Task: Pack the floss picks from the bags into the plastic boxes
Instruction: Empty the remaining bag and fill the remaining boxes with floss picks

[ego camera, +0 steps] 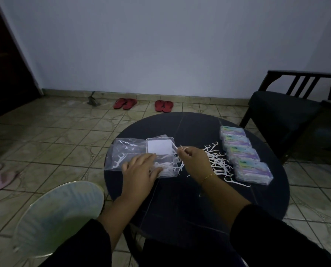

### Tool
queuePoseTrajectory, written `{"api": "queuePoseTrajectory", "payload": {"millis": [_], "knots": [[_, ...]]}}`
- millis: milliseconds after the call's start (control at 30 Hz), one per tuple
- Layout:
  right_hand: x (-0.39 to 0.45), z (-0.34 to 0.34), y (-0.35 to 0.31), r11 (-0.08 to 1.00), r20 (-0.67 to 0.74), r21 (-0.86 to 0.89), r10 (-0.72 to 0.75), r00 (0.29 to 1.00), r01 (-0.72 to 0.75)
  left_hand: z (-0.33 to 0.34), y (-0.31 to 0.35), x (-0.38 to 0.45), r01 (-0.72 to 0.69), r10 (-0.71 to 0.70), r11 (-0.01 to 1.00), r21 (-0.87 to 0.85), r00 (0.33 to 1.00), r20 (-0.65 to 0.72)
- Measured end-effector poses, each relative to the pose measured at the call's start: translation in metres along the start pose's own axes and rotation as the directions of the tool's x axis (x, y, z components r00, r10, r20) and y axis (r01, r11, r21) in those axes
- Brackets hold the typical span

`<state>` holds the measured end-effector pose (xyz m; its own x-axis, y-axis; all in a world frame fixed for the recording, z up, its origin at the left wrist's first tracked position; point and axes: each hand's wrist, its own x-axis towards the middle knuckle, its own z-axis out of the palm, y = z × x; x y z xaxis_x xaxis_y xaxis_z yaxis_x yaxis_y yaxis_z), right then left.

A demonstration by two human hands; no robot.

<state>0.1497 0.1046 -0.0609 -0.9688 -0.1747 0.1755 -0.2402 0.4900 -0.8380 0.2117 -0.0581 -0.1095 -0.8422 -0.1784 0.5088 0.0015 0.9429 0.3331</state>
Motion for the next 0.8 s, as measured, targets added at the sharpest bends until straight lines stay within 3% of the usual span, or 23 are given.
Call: {"api": "queuePoseTrajectory", "payload": {"millis": [133, 267, 333, 433, 600, 800], "knots": [[0.003, 0.016, 0.001, 0.996, 0.06, -0.089, -0.009, 0.998, 0.014, 0.0, 0.001, -0.007, 0.073, -0.074, 0.996, -0.042, 0.997, -0.015], [0.003, 0.022, -0.006, 0.893, 0.158, -0.438, -0.042, 0.987, 0.108, 0.001, 0.0, -0.007, 0.103, -0.104, 0.994, -0.038, 0.994, -0.019], [0.003, 0.022, -0.008, 0.84, 0.201, -0.524, -0.04, 0.979, 0.142, 0.002, -0.001, -0.008, 0.1, -0.1, 0.995, -0.03, 0.995, -0.001], [0.002, 0.022, -0.005, 0.858, 0.256, -0.48, -0.061, 0.965, 0.181, 0.002, -0.001, -0.007, 0.102, -0.102, 0.994, -0.039, 0.995, 0.018], [0.002, 0.027, 0.012, 0.981, 0.238, -0.18, -0.023, 0.971, 0.067, 0.002, -0.002, -0.007, 0.101, -0.101, 0.993, -0.067, 0.995, 0.017], [-0.006, 0.014, 0.021, 0.913, 0.046, -0.401, -0.058, 0.997, 0.072, 0.003, -0.002, -0.007, 0.113, -0.115, 0.989, -0.1, 0.993, -0.013]]}}
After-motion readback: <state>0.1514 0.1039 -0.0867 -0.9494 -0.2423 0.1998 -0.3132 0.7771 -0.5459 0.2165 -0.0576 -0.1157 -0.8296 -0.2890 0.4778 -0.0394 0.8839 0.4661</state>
